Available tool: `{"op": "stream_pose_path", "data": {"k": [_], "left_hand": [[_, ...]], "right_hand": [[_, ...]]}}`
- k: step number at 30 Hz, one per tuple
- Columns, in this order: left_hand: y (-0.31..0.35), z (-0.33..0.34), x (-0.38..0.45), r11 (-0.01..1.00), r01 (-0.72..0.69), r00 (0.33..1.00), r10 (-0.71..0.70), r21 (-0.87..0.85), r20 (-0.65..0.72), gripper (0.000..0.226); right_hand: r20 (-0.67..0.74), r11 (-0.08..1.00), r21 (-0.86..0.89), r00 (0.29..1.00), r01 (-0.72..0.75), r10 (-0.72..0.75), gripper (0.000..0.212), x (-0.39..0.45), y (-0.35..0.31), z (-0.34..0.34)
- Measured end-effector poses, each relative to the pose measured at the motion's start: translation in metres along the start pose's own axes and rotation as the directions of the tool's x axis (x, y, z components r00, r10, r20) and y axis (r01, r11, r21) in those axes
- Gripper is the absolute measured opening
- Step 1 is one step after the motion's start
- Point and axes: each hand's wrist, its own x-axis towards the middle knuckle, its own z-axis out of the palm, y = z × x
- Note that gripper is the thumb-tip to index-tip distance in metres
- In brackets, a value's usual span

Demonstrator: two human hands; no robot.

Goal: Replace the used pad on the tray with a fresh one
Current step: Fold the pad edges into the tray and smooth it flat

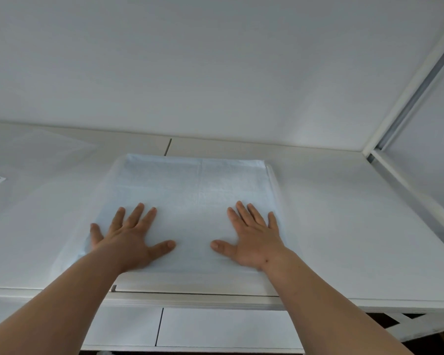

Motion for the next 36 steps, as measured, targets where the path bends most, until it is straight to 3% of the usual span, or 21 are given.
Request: {"op": "stream_pose_path", "data": {"k": [18,23,30,36], "left_hand": [[0.009,-0.018,0.026,0.998,0.001,0.999,-0.004,0.061,0.05,0.103],[0.027,-0.01,0.013,0.992,-0.117,0.992,0.119,0.052,-0.037,0.101],[0.027,-0.007,0.013,0.99,-0.133,0.988,0.129,0.037,0.079,0.114],[0.013,-0.014,0.016,0.983,-0.181,0.973,0.178,0.007,0.147,0.136]], "right_hand": [[0.022,1.0,-0.007,1.0,-0.02,0.02,0.105,0.025,0.002,-0.013],[0.013,1.0,0.023,1.0,0.019,-0.019,0.097,0.016,-0.02,-0.018],[0.128,0.997,0.056,0.99,0.046,-0.052,0.112,0.015,-0.037,-0.009],[0.152,0.995,0.087,0.986,0.054,-0.067,0.112,0.017,-0.028,-0.011]]}}
